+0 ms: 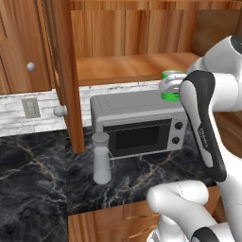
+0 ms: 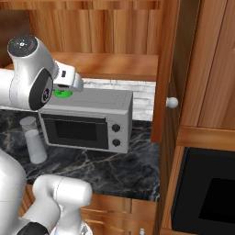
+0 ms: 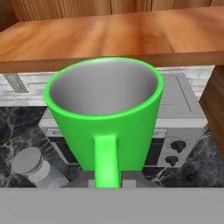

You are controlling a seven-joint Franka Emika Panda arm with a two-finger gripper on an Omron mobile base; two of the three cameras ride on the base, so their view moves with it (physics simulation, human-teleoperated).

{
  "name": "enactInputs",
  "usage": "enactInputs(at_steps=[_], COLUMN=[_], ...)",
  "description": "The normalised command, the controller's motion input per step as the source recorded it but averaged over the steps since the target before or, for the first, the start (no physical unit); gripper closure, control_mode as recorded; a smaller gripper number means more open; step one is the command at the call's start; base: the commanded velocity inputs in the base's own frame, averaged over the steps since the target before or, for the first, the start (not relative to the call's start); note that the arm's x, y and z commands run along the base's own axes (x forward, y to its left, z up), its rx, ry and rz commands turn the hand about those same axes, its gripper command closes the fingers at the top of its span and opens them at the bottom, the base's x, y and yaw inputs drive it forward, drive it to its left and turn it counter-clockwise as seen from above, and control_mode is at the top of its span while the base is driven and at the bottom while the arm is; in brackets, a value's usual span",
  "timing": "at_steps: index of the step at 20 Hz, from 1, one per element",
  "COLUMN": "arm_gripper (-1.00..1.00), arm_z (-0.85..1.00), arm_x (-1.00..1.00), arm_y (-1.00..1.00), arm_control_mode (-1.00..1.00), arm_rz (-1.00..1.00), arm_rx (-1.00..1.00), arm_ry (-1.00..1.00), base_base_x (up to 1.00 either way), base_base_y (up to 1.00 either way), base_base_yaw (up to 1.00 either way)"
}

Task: There is a tray on the dining counter. Grab the cup, mug, and pitcher and place them on the tray. The pitcher may be placed next to the tray if it cannot fit the tray.

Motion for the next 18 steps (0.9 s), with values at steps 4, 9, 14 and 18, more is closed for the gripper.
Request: enactInputs(at_steps=[4, 9, 14, 18], arm_gripper=[1.00, 1.00, 1.00, 1.00], arm_z=[-0.03, -0.07, -0.15, 0.00], arm_x=[-0.69, -0.60, -0.43, 0.00], arm_y=[0.00, 0.00, 0.00, 0.00], arm_control_mode=[-1.00, -1.00, -1.00, 1.00], arm_rz=[0.00, 0.00, 0.00, 0.00], arm_rx=[0.00, 0.00, -0.01, 0.00], arm_ry=[0.06, 0.04, 0.00, 0.00], base_base_x=[0.00, 0.00, 0.00, -0.70], base_base_y=[0.00, 0.00, 0.00, 0.00], base_base_yaw=[0.00, 0.00, 0.00, 0.00])
